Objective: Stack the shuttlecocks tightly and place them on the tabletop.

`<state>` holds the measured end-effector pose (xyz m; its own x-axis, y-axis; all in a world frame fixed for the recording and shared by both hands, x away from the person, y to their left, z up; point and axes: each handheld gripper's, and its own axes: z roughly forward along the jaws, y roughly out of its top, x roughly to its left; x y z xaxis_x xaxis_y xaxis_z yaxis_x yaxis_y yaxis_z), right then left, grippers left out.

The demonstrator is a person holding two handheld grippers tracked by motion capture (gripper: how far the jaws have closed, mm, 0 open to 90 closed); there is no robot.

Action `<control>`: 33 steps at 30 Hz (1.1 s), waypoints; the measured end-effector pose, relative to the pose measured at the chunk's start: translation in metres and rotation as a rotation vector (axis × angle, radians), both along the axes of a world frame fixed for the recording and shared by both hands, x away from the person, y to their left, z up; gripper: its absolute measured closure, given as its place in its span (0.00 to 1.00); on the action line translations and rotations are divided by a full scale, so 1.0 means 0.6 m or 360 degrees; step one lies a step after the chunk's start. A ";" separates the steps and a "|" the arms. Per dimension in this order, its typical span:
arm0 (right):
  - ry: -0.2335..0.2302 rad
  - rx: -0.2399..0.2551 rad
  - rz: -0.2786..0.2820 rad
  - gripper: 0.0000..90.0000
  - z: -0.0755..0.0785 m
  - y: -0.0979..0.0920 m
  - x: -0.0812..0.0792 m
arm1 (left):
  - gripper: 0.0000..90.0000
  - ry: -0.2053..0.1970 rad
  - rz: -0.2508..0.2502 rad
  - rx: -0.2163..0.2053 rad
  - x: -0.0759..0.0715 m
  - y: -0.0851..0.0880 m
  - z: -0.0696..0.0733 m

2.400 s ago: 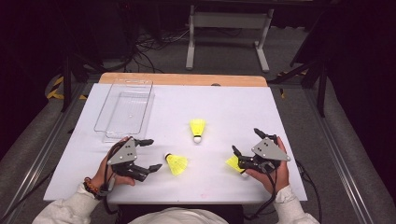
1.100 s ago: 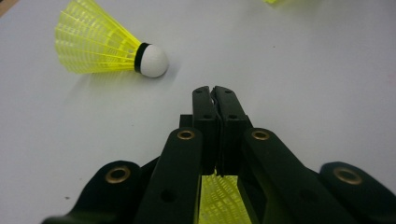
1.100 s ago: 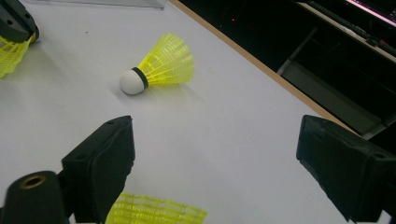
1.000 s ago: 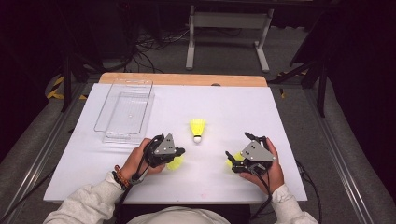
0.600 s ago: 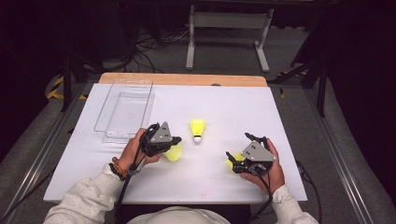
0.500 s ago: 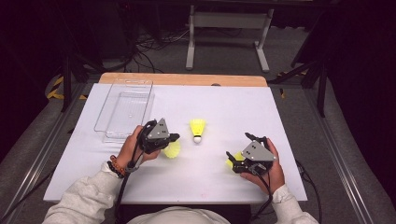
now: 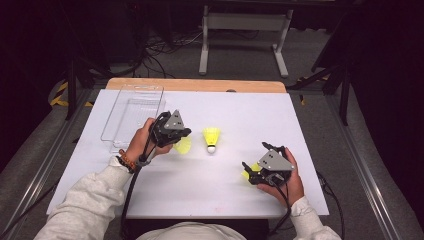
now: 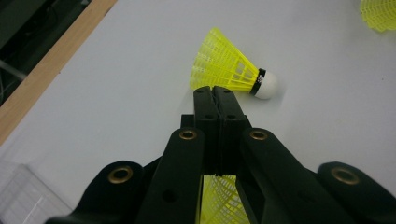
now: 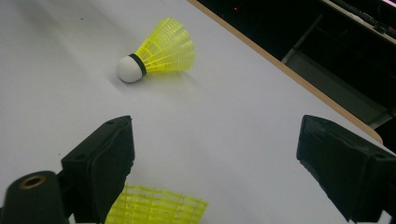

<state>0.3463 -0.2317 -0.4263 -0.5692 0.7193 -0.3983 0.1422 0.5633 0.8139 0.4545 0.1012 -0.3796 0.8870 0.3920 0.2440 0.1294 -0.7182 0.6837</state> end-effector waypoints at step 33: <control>0.0015 -0.0060 0.0021 0.13 -0.004 0.005 -0.001 | 0.97 0.0104 0.0086 0.0245 0.054 -0.065 -0.042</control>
